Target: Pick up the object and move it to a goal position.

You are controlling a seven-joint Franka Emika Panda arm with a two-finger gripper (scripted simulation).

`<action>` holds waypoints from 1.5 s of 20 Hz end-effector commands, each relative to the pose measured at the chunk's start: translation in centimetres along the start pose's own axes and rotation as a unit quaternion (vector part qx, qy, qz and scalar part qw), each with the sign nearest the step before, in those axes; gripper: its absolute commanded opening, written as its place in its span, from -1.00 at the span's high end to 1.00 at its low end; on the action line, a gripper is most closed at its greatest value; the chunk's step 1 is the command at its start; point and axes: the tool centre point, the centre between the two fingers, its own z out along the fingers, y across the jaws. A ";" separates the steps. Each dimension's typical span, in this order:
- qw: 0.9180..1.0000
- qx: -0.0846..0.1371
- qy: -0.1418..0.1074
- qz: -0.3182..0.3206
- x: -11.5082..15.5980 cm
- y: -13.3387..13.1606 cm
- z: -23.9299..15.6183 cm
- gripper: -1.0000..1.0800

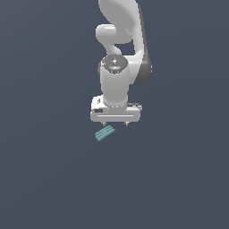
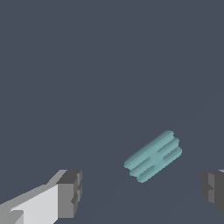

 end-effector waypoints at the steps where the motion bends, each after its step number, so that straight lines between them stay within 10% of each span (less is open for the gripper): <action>1: 1.000 0.000 0.000 0.000 0.0 0.0 0.0 -0.92; 30: 0.992 0.000 -0.011 0.126 -1.5 3.1 3.1 -0.92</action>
